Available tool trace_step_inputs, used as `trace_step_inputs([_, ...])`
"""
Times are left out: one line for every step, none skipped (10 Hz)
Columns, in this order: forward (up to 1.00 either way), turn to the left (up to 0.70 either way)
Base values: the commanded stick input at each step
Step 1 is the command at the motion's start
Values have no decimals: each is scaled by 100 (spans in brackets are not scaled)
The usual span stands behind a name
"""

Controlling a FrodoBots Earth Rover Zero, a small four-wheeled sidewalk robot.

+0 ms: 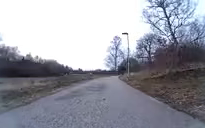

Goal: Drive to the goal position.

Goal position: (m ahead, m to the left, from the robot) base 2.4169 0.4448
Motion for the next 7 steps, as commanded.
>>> trace_step_inputs([50,0])
trace_step_inputs([50,0])
trace_step_inputs([50,0])
trace_step_inputs([50,0])
trace_step_inputs([50,0])
trace_step_inputs([50,0])
trace_step_inputs([50,0])
